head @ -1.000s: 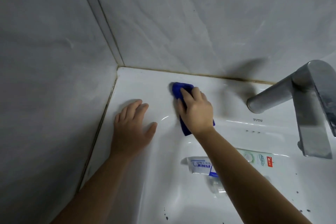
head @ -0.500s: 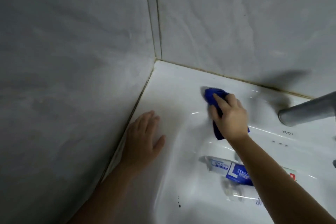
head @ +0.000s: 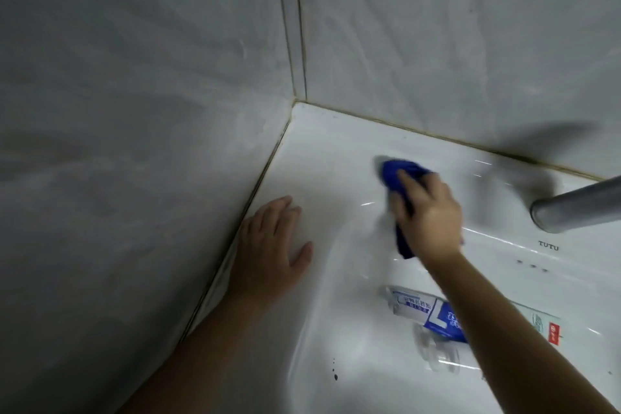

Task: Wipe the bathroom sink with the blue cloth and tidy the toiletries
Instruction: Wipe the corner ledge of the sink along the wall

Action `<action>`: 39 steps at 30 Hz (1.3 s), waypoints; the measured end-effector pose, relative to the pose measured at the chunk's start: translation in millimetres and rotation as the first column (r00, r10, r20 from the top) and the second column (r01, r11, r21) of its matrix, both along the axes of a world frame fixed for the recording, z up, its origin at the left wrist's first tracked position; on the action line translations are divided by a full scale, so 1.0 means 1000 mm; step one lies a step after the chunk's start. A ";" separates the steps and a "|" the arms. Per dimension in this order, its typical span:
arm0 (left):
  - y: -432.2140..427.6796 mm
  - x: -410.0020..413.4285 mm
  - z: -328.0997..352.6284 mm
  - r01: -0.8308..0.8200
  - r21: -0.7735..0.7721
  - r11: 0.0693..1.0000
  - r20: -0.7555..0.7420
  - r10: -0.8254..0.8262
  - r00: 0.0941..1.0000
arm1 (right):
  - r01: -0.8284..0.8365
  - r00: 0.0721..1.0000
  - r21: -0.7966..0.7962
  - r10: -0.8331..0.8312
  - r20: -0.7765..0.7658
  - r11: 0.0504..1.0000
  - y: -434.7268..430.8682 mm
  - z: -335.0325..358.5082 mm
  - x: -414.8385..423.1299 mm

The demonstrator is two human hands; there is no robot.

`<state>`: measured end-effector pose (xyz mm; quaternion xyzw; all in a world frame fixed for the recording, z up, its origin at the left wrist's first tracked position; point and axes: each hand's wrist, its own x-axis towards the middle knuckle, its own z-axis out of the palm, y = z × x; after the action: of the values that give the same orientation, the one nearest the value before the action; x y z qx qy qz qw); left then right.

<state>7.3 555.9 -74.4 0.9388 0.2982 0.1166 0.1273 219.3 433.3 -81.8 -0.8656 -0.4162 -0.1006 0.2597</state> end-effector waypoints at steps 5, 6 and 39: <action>0.001 0.000 -0.002 -0.002 0.004 1.000 -0.001 0.002 1.000 | 0.154 0.967 0.006 -0.149 -0.207 0.988 0.053 0.013 0.002; 0.001 0.000 -0.002 -0.001 0.006 1.000 -0.006 0.001 1.000 | 0.086 0.970 -0.001 -0.084 -0.227 0.996 0.076 0.016 -0.009; -0.001 0.000 0.004 0.001 -0.042 0.999 -0.016 -0.002 1.000 | 0.036 0.987 -0.108 -0.053 -0.153 0.994 0.079 0.018 -0.008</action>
<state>7.4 555.2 -70.8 0.9370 0.3009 0.1028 0.1446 211.0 512.8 -64.2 -0.8923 -0.3799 -0.0169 0.2434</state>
